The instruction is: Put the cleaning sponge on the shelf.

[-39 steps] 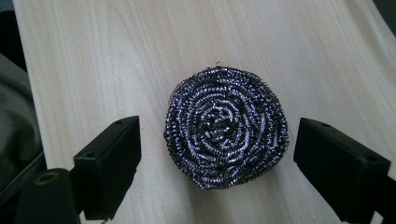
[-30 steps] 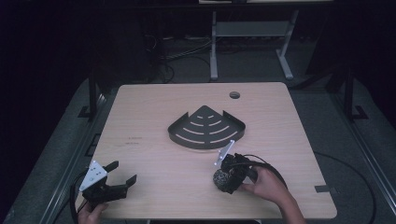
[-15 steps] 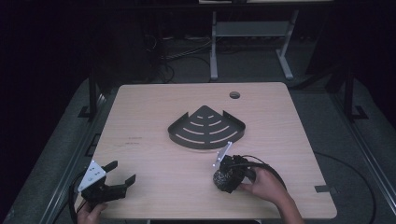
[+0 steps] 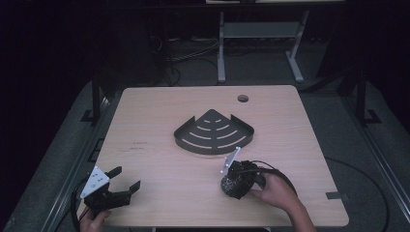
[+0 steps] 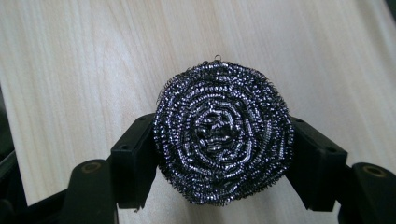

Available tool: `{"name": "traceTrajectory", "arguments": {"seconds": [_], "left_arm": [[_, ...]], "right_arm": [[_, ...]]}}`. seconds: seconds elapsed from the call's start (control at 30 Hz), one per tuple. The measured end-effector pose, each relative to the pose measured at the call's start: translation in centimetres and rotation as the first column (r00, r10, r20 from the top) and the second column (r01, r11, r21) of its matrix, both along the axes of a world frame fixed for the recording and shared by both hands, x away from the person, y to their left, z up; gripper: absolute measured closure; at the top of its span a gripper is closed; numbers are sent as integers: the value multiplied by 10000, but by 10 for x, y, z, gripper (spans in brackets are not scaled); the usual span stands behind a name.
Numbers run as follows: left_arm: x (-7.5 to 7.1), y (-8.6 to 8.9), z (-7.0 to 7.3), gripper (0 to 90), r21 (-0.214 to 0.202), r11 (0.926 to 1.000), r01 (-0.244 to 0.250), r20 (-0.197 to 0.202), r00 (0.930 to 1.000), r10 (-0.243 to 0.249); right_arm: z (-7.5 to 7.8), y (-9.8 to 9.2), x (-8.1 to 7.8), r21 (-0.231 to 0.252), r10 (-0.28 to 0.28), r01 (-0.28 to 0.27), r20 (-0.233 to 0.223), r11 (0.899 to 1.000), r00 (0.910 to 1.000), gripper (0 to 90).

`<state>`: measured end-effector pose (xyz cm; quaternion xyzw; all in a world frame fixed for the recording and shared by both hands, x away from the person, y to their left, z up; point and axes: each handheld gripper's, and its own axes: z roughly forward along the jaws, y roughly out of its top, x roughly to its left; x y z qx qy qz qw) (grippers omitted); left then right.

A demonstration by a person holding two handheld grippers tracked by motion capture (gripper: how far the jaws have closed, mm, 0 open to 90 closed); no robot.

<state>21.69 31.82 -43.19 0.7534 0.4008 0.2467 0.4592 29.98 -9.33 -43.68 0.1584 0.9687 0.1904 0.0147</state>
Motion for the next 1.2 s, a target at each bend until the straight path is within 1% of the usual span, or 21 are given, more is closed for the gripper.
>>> {"name": "traceTrajectory", "arguments": {"seconds": [0.03,0.13,0.27,0.33,0.63,0.7,0.97,1.0,1.2], "left_arm": [[0,0,0,133,-18,10000,-4,18,10000,4],[0,0,0,132,-16,10000,5,16,10000,-5],[0,1,0,133,-32,10000,-3,26,10000,3],[1,1,0,133,-31,10000,-5,19,10000,5],[1,0,0,133,1,10000,53,33,10000,-53],[1,0,0,133,5,10000,44,30,10000,-44],[0,0,1,133,-11,10000,39,75,10000,-39],[0,-1,1,132,-22,10000,34,74,10000,-33],[0,-1,1,133,-36,10000,43,71,10000,-43]], "right_arm": [[1,0,1,52,24,-24,-83,10000,10000,317],[4,0,2,-93,60,-60,-4,9999,10000,318],[11,0,5,73,63,-63,-54,10000,10000,318],[14,0,6,232,72,-70,-81,9997,9999,318],[24,0,10,309,74,-75,19,9995,10000,318],[27,-1,12,461,76,-76,-6,9989,10000,319],[35,2,17,483,103,-106,57,9988,9999,319],[35,2,18,544,135,-135,-2,9984,9999,319],[40,3,23,504,129,-127,-33,9986,9999,319]]}}
